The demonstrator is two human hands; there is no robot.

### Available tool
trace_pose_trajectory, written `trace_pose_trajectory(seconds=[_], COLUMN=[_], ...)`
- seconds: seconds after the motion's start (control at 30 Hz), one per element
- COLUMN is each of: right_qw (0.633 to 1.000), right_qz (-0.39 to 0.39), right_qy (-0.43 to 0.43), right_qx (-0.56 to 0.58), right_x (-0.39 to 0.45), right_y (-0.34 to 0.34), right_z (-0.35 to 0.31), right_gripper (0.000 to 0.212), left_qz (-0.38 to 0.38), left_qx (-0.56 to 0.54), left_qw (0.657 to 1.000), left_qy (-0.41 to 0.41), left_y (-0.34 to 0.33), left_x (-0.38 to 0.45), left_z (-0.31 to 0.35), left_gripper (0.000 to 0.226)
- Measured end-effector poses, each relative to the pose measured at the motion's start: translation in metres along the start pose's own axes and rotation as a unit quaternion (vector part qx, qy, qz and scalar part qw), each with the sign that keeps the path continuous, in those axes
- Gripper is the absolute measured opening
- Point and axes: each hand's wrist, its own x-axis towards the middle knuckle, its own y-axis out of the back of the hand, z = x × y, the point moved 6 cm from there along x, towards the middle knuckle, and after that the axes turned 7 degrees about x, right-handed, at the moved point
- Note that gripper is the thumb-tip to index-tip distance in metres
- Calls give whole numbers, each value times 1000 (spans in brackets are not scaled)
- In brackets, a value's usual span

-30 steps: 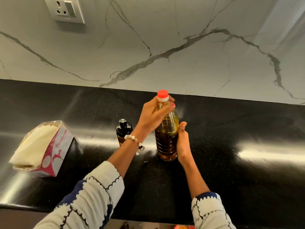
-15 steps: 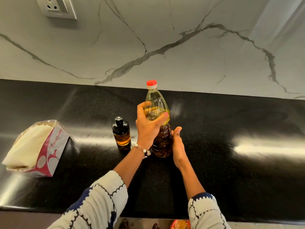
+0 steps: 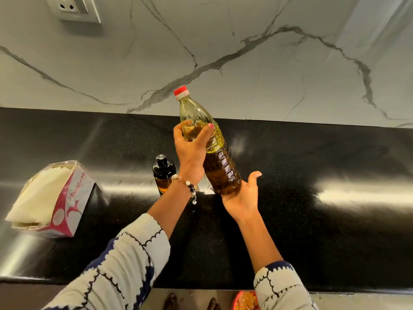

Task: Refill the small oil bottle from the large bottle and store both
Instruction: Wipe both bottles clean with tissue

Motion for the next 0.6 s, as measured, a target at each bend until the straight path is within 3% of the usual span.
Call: trace_pose_trajectory(seconds=[0.17,0.27,0.37,0.47,0.53,0.6], right_qw=[996,989,980,955,898,774], right_qz=[55,126,184,231,291,334], right_qy=[-57,-78,-36,75,189,266], right_qx=[45,2,-72,-170,-272,-467], right_x=[-6,-8,-14,-20,-25,-28], right_y=[-4,6,16,29,36,34], right_z=[5,0,-23,-60,-83,-94], right_gripper=[96,63,24,12,13,24], left_qz=[-18,-12,6,16,18,20], left_qx=[78,94,66,61,69,63], left_qw=[993,991,994,993,991,991], left_qy=[-81,-97,-87,-98,-110,-113], left_y=[0,6,15,21,25,28], left_x=[-1,-1,3,10,14,16], left_z=[9,10,10,17,24,29], left_gripper=[67,67,69,68,70,70])
